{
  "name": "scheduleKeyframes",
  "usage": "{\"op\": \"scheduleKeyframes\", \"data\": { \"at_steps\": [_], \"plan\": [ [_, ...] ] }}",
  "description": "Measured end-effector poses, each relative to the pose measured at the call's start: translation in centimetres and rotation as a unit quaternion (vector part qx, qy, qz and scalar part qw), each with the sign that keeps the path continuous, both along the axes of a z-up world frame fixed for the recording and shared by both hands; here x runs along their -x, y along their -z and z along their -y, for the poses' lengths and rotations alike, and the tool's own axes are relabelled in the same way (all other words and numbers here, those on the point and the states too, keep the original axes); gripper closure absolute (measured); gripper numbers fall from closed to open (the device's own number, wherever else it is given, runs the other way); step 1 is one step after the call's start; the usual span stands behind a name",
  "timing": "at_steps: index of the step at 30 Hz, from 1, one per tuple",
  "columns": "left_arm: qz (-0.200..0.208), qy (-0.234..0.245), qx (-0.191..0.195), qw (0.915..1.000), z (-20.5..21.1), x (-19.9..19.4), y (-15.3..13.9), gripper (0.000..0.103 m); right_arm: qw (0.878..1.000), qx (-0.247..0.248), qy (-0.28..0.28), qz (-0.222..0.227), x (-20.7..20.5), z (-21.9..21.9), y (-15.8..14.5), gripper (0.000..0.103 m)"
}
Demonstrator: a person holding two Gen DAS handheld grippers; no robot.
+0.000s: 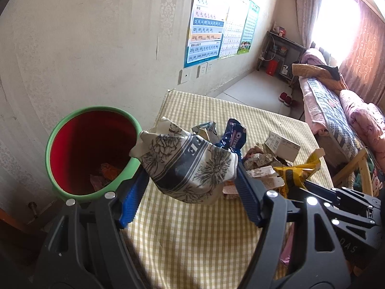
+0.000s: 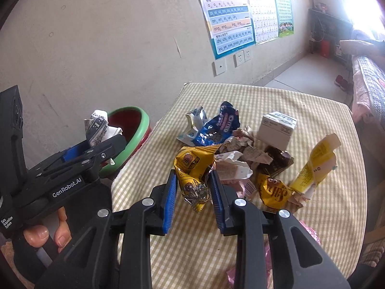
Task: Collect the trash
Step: 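Grasp the yellow wrapper with the right tool while the left tool carries paper to bin, then open both tools over the red bin to drop the paper and yellow wrapper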
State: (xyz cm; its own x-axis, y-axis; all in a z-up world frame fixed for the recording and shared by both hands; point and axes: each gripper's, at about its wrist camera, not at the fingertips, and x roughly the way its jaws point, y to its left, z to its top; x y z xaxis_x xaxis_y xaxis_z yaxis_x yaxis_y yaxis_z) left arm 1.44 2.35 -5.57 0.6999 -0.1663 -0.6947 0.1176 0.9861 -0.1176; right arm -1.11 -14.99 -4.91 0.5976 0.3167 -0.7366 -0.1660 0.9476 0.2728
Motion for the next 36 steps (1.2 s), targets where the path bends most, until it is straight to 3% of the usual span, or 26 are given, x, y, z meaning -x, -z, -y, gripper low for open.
{"op": "scheduleKeyframes", "data": {
  "at_steps": [36],
  "plan": [
    [0.005, -0.124, 0.006, 0.9922, -10.0, -3.1, -0.1, 0.034, 0.997, -0.005, -0.073, 0.024, -6.9, -9.1, -2.5, 0.075]
  ]
}}
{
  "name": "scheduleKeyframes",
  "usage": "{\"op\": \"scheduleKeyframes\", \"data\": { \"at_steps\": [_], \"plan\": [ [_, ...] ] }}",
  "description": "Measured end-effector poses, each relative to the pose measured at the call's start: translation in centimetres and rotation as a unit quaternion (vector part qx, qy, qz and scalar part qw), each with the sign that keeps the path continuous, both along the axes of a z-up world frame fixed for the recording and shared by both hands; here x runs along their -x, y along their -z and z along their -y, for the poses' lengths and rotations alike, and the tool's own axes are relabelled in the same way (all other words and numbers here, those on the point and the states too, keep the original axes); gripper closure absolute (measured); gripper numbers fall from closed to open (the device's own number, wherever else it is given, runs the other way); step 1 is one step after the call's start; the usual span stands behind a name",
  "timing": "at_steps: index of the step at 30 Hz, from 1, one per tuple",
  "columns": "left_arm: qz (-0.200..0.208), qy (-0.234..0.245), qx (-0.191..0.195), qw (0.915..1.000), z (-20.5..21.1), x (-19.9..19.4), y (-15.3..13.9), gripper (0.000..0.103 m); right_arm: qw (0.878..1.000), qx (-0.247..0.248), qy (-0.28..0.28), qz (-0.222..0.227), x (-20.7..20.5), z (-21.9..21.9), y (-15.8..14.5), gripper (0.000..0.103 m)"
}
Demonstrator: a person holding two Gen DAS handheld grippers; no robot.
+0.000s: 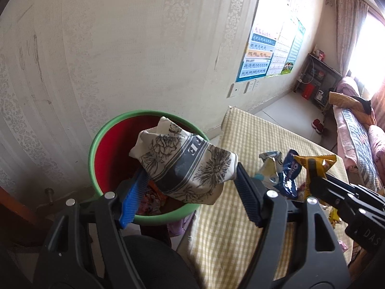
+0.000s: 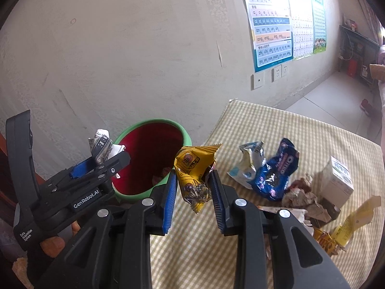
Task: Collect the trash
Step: 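Open both tools over the red bin to drop the paper and yellow wrapper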
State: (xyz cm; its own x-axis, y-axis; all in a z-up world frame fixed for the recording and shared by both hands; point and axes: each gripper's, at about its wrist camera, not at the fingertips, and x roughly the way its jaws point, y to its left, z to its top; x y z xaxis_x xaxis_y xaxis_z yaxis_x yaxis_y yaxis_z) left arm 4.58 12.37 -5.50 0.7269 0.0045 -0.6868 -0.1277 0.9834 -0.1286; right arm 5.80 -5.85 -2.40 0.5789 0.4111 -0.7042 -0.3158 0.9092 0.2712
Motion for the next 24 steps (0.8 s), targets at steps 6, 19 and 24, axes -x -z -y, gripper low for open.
{"op": "scheduleKeyframes", "data": {
  "at_steps": [6, 19, 24],
  "plan": [
    [-0.002, -0.022, -0.001, 0.9998, -2.0, -0.8, 0.1, 0.034, 1.0, -0.001, -0.014, 0.001, -1.4, -2.1, 0.0, 0.075],
    [-0.016, -0.059, 0.009, 0.9981, -5.8, -2.9, 1.2, 0.034, 0.999, 0.0, -0.046, -0.013, -4.9, -6.9, 0.9, 0.074],
    [-0.027, -0.069, 0.014, 0.9971, -6.9, -3.9, 1.8, 0.034, 0.998, 0.002, -0.054, -0.022, -6.1, -8.5, 1.6, 0.073]
  ]
}}
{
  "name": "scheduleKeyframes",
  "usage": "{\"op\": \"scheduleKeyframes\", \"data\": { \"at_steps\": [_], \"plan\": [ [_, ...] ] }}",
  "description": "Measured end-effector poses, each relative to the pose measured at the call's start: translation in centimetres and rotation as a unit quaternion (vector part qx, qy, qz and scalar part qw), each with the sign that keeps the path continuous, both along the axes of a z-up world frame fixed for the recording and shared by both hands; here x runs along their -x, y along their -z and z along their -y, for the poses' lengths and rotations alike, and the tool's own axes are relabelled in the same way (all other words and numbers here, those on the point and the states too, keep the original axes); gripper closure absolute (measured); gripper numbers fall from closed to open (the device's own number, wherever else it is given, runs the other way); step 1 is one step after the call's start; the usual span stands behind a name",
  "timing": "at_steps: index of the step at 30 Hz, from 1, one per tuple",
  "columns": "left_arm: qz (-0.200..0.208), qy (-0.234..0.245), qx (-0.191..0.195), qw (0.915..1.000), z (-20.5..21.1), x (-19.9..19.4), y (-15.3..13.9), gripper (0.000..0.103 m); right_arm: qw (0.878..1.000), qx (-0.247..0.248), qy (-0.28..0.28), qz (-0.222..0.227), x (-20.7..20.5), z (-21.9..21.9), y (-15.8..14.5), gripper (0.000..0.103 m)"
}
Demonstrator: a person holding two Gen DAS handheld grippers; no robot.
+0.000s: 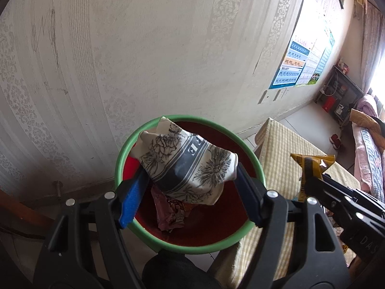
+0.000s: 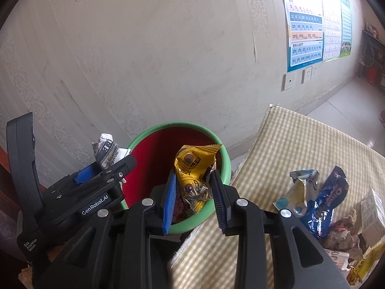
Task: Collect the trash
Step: 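Open both tools over the red bin to drop the paper and yellow wrapper, then move both tools back over the table toward the remaining wrappers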
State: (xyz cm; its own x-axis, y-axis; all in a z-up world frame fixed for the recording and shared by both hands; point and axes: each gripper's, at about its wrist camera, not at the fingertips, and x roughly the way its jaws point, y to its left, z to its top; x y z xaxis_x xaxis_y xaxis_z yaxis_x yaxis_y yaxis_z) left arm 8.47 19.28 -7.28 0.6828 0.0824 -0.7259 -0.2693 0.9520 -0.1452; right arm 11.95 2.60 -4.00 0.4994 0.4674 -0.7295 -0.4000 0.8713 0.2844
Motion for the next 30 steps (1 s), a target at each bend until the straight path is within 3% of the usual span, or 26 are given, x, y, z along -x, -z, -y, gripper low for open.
{"op": "scheduleKeyframes", "data": {
  "at_steps": [10, 15, 20, 30],
  "plan": [
    [-0.014, -0.016, 0.015, 0.9997, -1.5, -1.3, 1.1, 0.033, 1.0, -0.011, -0.004, -0.019, -1.7, -1.1, 2.1, 0.071],
    [-0.019, -0.024, 0.025, 0.9992, -1.9, -1.5, 1.6, 0.03, 0.999, -0.028, -0.003, -0.024, -2.4, -1.1, 2.3, 0.05],
    [-0.018, -0.029, 0.023, 0.9991, -2.0, -1.5, 1.6, 0.024, 0.999, -0.031, 0.001, -0.018, -2.3, -1.0, 2.1, 0.046],
    [-0.006, -0.009, -0.001, 0.9999, -0.3, -0.1, 0.3, 0.024, 0.999, -0.048, 0.022, 0.002, 0.6, 2.1, -0.3, 0.044]
  ]
}}
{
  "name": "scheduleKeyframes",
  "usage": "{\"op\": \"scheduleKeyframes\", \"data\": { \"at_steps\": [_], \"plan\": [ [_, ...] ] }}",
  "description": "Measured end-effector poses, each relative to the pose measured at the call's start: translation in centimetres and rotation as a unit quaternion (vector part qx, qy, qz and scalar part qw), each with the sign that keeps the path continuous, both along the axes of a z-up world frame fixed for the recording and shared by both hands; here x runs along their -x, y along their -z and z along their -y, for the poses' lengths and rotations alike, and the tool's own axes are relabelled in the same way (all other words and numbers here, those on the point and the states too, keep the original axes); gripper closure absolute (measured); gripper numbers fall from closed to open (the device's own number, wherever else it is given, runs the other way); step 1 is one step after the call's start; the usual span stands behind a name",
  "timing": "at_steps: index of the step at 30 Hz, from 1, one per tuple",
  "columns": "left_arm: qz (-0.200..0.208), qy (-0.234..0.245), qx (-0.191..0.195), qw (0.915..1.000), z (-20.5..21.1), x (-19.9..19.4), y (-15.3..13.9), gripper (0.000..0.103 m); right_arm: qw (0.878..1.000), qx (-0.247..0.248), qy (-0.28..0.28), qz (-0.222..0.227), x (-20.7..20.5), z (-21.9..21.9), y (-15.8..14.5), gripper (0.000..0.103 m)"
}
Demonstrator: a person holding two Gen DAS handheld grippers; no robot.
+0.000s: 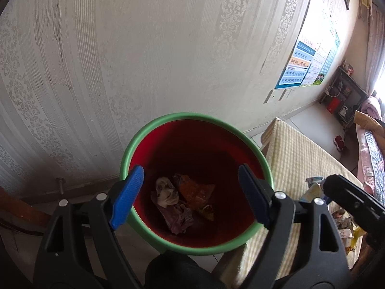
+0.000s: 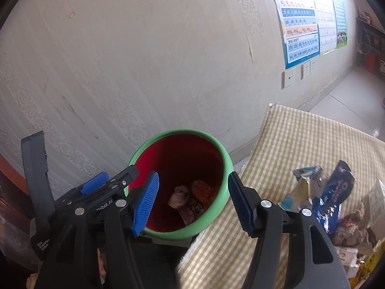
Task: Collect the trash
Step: 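Move both tools back over the table toward the remaining wrappers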
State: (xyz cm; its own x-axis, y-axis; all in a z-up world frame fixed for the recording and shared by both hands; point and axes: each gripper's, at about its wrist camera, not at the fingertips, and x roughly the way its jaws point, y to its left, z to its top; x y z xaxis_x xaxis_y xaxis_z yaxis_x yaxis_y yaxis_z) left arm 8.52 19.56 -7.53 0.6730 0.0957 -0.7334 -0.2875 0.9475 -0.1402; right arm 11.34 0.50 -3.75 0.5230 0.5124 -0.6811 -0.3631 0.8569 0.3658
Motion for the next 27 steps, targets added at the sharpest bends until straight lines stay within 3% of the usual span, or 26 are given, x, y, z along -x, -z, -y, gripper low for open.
{"op": "scheduleKeyframes", "data": {
  "at_steps": [9, 15, 20, 24, 27],
  "plan": [
    [0.006, 0.077, 0.001, 0.997, 6.2, 2.7, -0.9, 0.024, 0.999, 0.004, 0.044, 0.018, 5.4, 6.9, -1.6, 0.04],
    [0.0, 0.147, 0.012, 0.9891, 11.6, 4.3, -0.8, 0.023, 0.992, 0.045, 0.114, 0.009, 9.0, 13.8, 0.3, 0.039],
    [-0.034, 0.225, 0.037, 0.9731, 17.4, 5.6, 1.0, 0.023, 0.979, 0.066, 0.191, -0.018, 11.9, 19.8, 2.9, 0.039],
    [-0.065, 0.289, 0.03, 0.9547, 22.7, 6.0, 3.1, 0.023, 0.967, 0.067, 0.244, -0.038, 14.0, 24.2, 4.5, 0.039],
    [-0.081, 0.314, 0.027, 0.9457, 25.2, 5.8, 4.2, 0.023, 0.959, 0.056, 0.275, -0.046, 15.0, 26.8, 5.2, 0.039]
  ]
}}
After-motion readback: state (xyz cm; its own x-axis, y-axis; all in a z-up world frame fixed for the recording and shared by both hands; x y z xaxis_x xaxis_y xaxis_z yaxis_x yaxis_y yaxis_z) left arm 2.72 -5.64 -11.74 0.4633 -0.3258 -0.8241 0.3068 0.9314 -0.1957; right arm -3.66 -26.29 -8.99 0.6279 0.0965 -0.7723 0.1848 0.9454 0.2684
